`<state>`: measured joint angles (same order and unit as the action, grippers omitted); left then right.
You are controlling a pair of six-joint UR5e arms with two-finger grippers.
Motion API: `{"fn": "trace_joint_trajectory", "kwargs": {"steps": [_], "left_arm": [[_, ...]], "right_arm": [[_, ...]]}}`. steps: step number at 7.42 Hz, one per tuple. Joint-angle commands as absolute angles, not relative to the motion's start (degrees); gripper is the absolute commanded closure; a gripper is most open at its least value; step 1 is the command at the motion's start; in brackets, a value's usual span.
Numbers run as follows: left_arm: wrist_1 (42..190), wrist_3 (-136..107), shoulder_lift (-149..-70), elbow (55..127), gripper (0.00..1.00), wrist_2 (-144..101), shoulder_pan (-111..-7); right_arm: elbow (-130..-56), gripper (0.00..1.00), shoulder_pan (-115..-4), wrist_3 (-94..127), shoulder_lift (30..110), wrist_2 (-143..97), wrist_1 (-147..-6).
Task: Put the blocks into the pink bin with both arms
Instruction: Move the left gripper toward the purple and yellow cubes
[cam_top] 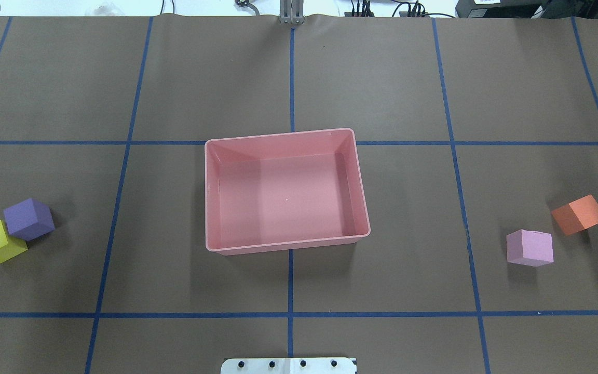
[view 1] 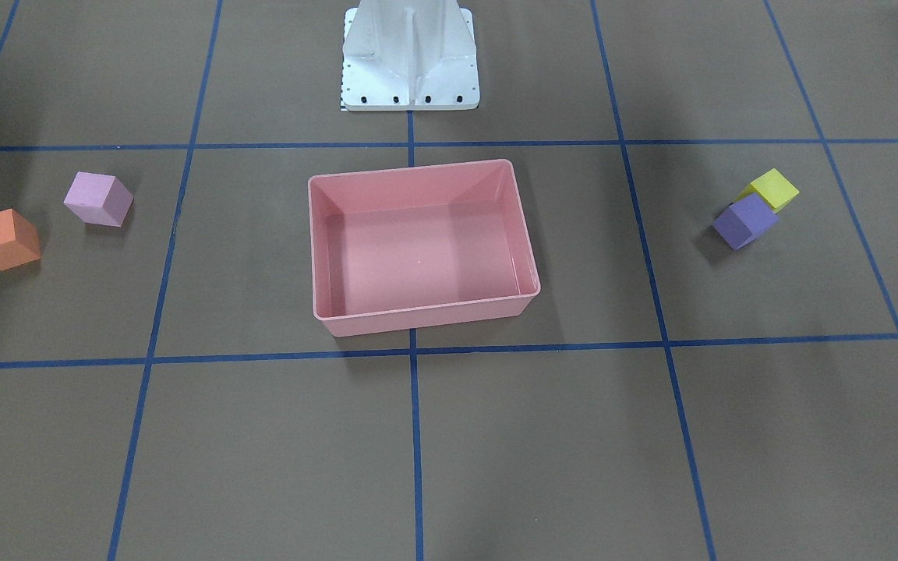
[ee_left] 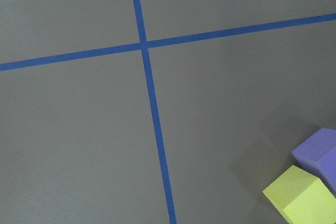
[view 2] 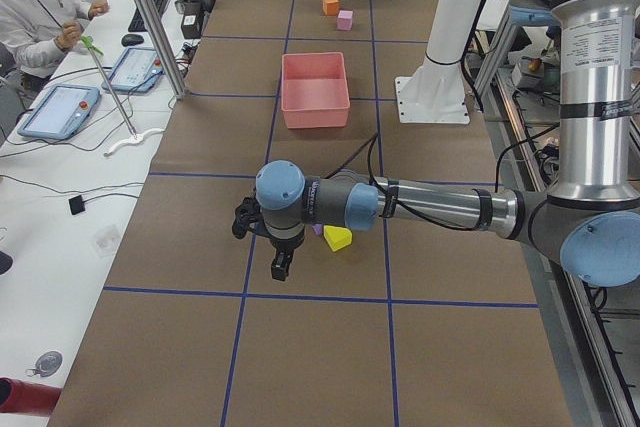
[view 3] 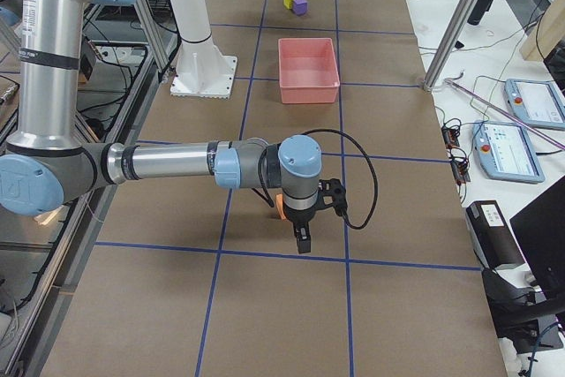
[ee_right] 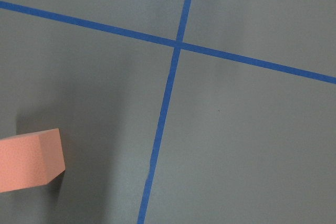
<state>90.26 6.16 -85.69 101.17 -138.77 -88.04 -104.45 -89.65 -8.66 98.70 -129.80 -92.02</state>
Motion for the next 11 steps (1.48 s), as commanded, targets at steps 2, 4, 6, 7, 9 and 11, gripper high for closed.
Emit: {"fn": "trace_joint_trajectory", "kwargs": {"steps": [2,4,6,7,9,11], "left_arm": [[92.02,6.24,-88.68,100.20,0.00,-139.39,-87.72],[95.26,6.67,-89.29,100.03,0.00,-140.09,-84.67],[99.88,9.55,-92.90,100.02,0.01,-137.03,-72.37],[105.76,11.41,-92.29,99.85,0.00,-137.11,-69.72],[110.54,15.28,-92.02,98.62,0.01,-137.20,-65.16],[118.70,14.86,-88.17,98.17,0.01,-137.11,-62.85]], "right_arm": [[-104.33,0.00,-89.56,-8.70,98.61,-129.90,-92.11],[-104.33,0.00,-89.56,-8.79,98.53,-129.90,-92.11],[-104.33,0.00,-89.47,-8.79,98.53,-129.90,-92.11],[-104.33,0.00,-89.47,-8.79,98.53,-129.90,-92.11],[-104.33,0.00,-89.47,-8.70,98.44,-129.90,-92.11],[-104.33,0.00,-89.38,-8.70,98.44,-129.90,-92.11]]}}
